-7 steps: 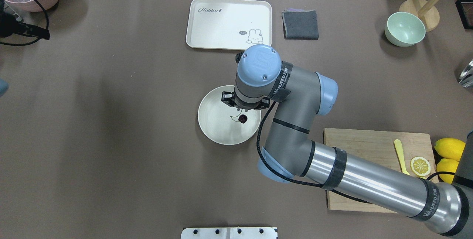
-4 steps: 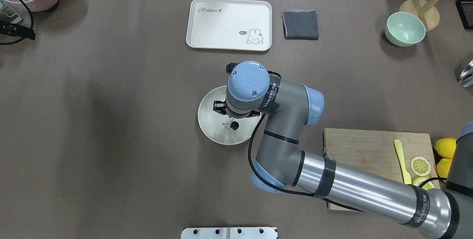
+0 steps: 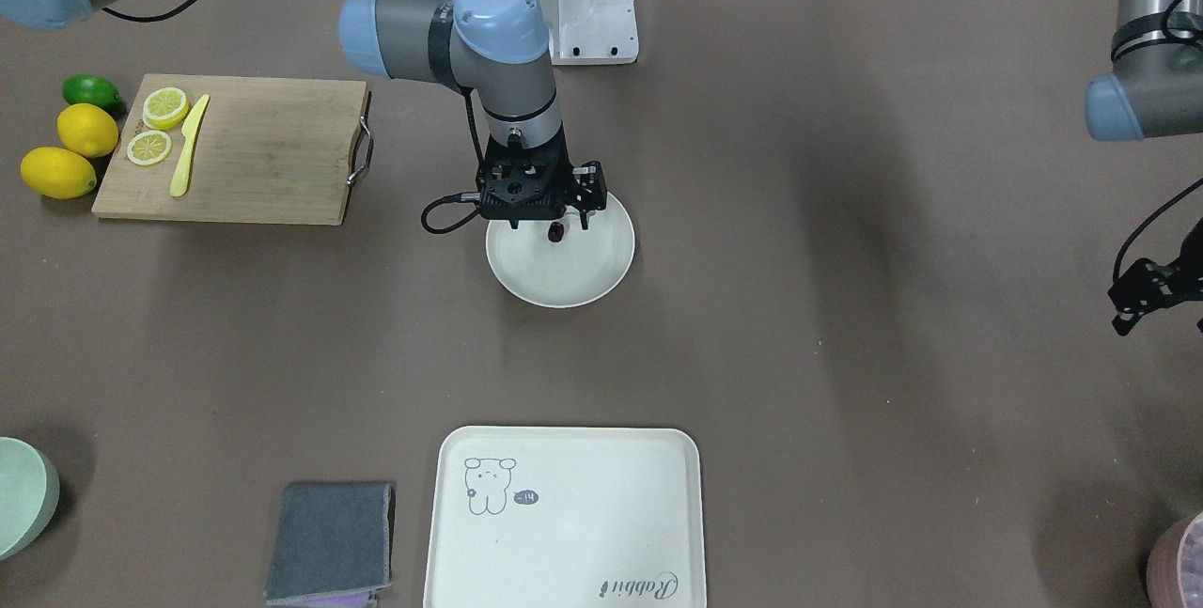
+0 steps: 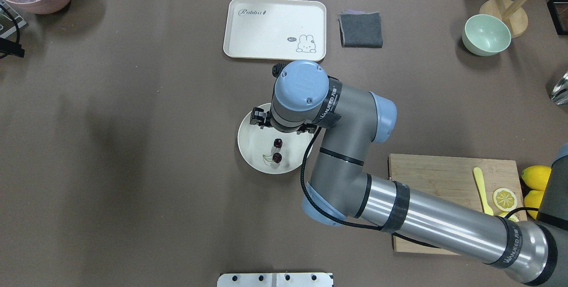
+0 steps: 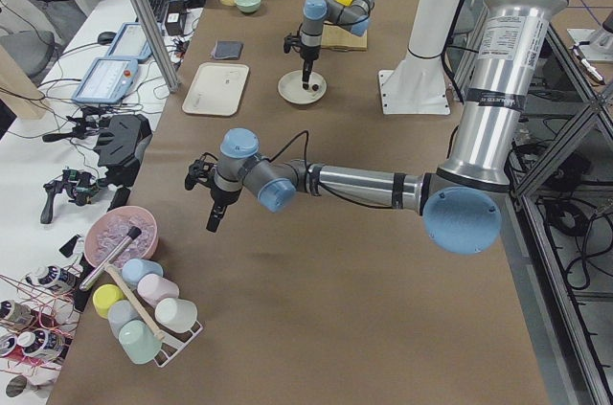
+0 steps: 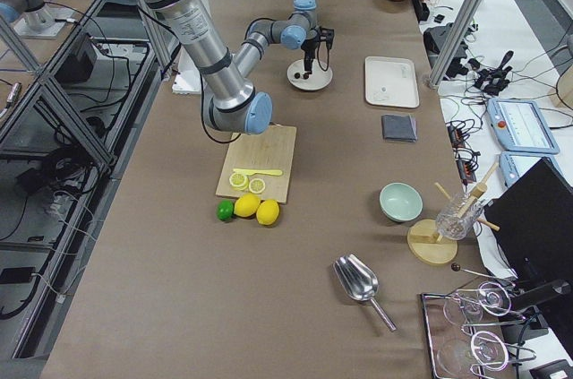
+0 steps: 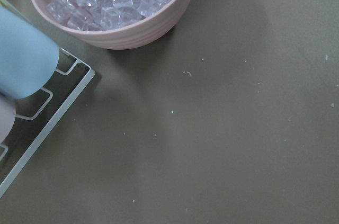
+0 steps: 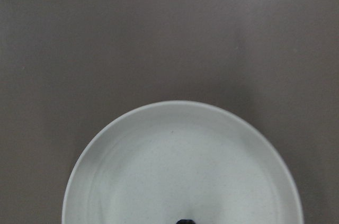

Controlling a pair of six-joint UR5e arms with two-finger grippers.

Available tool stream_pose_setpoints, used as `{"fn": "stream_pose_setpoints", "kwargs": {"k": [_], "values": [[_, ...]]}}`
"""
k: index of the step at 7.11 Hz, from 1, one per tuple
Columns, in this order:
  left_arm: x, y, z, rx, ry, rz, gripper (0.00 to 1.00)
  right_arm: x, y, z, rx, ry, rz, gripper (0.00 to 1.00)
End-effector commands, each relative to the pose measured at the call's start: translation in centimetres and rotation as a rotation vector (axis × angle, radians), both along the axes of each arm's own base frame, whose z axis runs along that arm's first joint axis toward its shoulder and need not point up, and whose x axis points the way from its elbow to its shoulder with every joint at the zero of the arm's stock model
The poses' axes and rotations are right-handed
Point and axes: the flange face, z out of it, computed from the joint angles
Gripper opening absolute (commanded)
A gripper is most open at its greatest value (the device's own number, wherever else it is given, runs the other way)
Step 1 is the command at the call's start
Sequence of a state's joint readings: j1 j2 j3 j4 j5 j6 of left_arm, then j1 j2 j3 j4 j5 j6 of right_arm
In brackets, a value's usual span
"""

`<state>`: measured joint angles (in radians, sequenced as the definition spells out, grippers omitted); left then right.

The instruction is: Place red cherry on plate

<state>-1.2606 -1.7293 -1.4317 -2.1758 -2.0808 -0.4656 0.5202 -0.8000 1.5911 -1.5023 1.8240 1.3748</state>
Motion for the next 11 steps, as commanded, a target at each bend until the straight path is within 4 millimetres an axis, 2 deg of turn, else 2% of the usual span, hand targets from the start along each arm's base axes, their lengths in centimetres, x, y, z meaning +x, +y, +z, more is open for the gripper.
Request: {"fn": "stream_pose_setpoints", "kwargs": {"k": [1, 2, 3, 4, 5, 6, 7, 8, 9, 10, 11], "values": [[-6.9, 0.7, 1.7, 0.016, -0.023, 0.107, 0.98, 11.1, -2.4, 2.1, -0.035, 0.054, -0.022, 1.00], [-10.6, 0.8, 2.0, 0.022, -0.039, 0.136, 0.98, 17.1, -3.6, 6.1, -0.062, 0.077, -0.064, 1.00], [-12.9, 1.2, 0.7, 0.003, -0.030, 0.128, 0.98, 23.9, -5.1, 9.9, -0.070, 0.104, -0.070, 1.00], [-14.0, 1.8, -2.1, -0.042, -0.023, 0.113, 0.98, 29.0, -5.1, 15.4, -0.065, 0.169, -0.100, 1.00], [-14.2, 2.7, -5.0, -0.090, -0.023, 0.111, 0.98, 34.6, -5.6, 20.9, -0.035, 0.229, -0.148, 1.00], [-14.2, 3.2, -5.7, -0.104, -0.030, 0.127, 0.98, 39.8, -5.8, 24.8, -0.016, 0.233, -0.205, 1.00], [-14.3, 4.3, -4.2, -0.117, -0.037, 0.143, 0.98, 45.7, -5.1, 29.1, -0.018, 0.226, -0.228, 1.00], [-14.3, 4.5, -4.0, -0.122, -0.040, 0.143, 0.98, 51.7, -4.4, 34.4, -0.007, 0.247, -0.264, 1.00], [-14.3, 4.6, -3.7, -0.128, -0.038, 0.143, 0.98, 56.7, -2.9, 39.8, -0.030, 0.219, -0.285, 1.00], [-14.3, 5.6, -2.4, -0.149, -0.032, 0.145, 0.98, 61.2, -1.0, 44.4, -0.035, 0.182, -0.266, 1.00], [-14.4, 6.6, -1.4, -0.162, -0.032, 0.146, 0.98, 64.3, 0.7, 49.6, -0.027, 0.176, -0.262, 1.00]]}}
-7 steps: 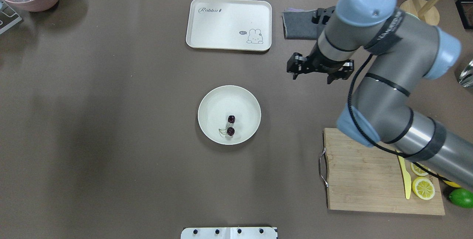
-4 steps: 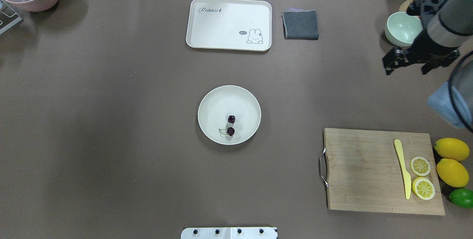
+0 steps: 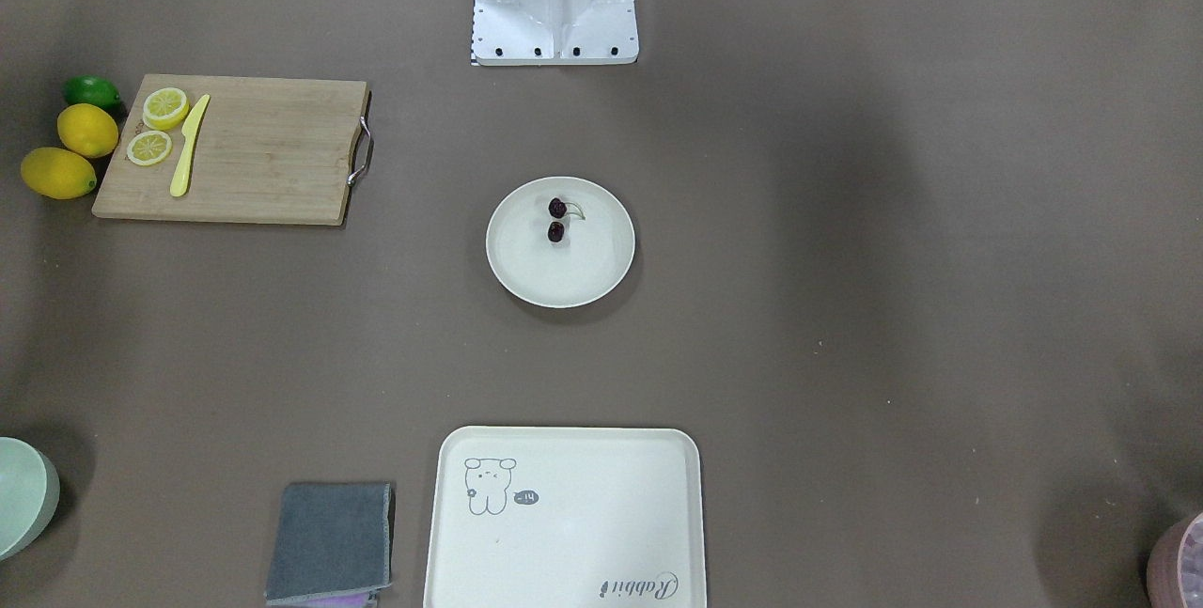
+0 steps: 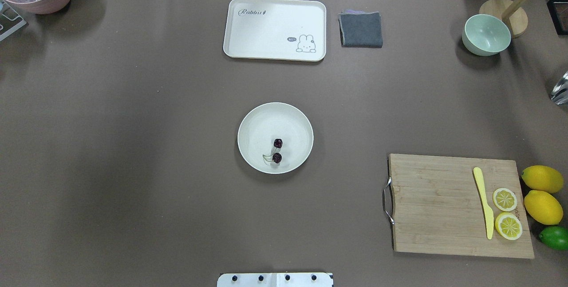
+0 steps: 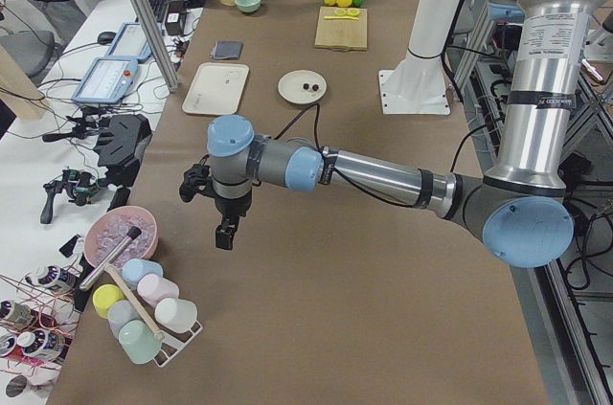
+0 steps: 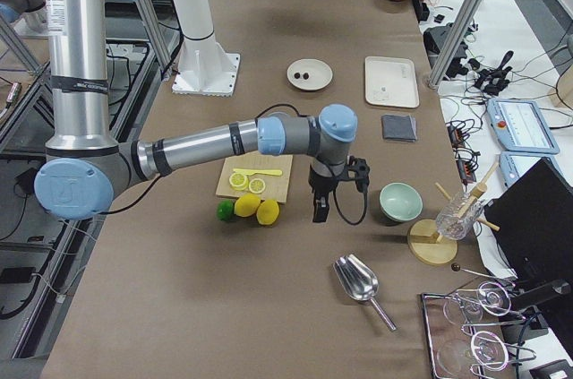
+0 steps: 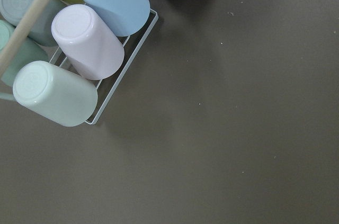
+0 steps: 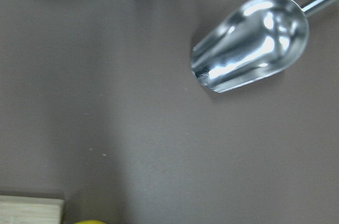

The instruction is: Place red cherry on plate

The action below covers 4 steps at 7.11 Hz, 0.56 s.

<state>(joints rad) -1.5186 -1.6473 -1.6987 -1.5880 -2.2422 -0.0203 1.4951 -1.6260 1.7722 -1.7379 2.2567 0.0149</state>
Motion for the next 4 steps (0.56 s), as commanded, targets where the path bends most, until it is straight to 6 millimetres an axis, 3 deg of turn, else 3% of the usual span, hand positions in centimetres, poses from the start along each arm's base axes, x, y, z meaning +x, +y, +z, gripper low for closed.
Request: {"fn": "stream_pose_setpoints", "kwargs": {"k": [1, 2, 4], "values": [[-0.1, 1.5, 1.6, -0.027, -0.001, 0.000, 0.98, 6.6, 3.6, 9.7, 0.014, -0.026, 0.025, 1.00], [-0.1, 2.3, 2.7, -0.045, -0.003, 0.000, 0.98, 8.4, 4.6, 11.5, 0.015, -0.038, 0.038, 1.00], [-0.3, 3.1, 3.3, -0.057, -0.005, -0.002, 0.98, 9.9, 4.4, 10.4, 0.016, -0.038, 0.080, 1.00]]}}
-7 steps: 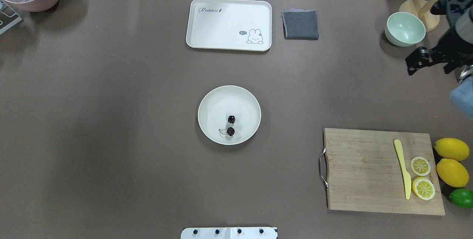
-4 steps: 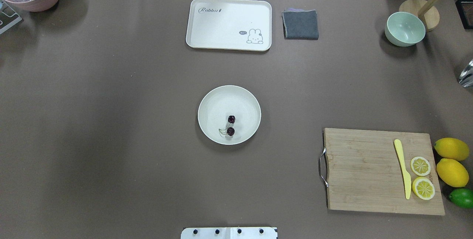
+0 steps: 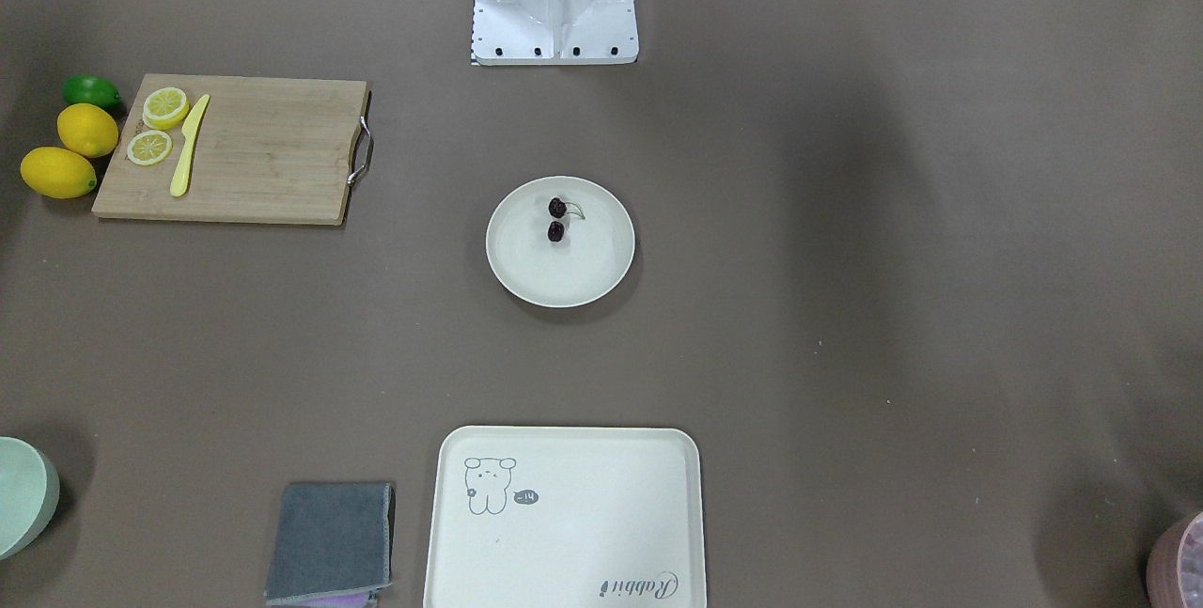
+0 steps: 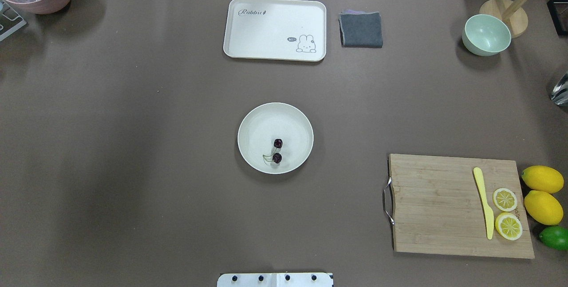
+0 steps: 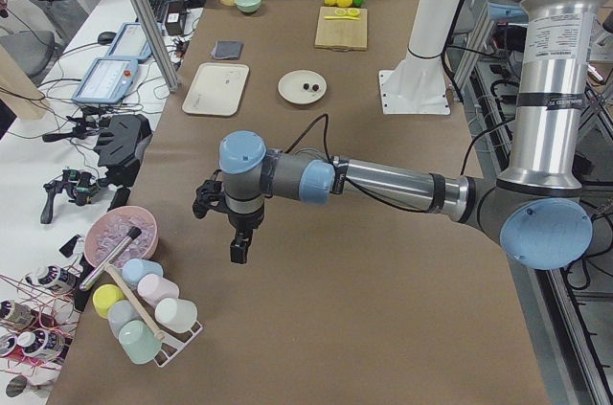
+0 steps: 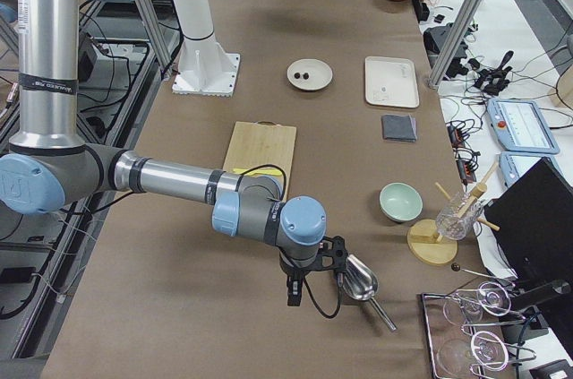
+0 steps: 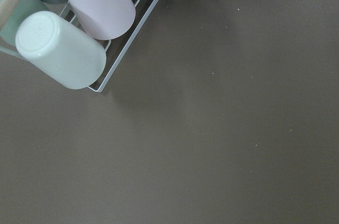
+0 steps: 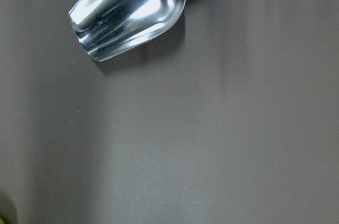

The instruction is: Place red cherry on plate

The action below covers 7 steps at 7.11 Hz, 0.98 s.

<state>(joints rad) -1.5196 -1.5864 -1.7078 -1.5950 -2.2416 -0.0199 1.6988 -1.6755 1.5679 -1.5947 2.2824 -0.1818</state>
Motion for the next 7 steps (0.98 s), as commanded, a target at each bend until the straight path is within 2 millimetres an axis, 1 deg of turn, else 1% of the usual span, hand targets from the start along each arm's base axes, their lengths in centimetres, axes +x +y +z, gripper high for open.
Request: {"fn": "stream_pose_setpoints", "kwargs": {"k": [1, 2, 3, 4, 5, 7], "values": [[-0.1, 0.7, 0.7, -0.012, -0.004, -0.001, 0.98, 1.3, -1.0, -2.5, -0.009, 0.002, 0.043, 1.00], [-0.1, 0.7, 0.7, -0.012, -0.006, -0.001, 0.98, 1.4, -1.7, -6.0, -0.031, 0.012, 0.087, 1.00], [-0.1, 0.7, 0.8, -0.014, -0.006, -0.001, 0.98, 0.7, -1.9, -7.6, -0.046, 0.010, 0.115, 1.00], [-0.1, 0.7, 0.8, -0.014, -0.006, -0.001, 0.98, 0.1, -2.2, -7.7, -0.048, 0.008, 0.110, 1.00], [-0.1, 0.7, 0.8, -0.014, -0.006, -0.001, 0.98, -0.2, -2.3, -7.8, -0.045, 0.008, 0.103, 1.00], [-0.1, 0.6, 0.7, -0.014, -0.007, -0.004, 0.98, -0.3, -2.1, -7.4, -0.051, 0.006, 0.103, 1.00]]}}
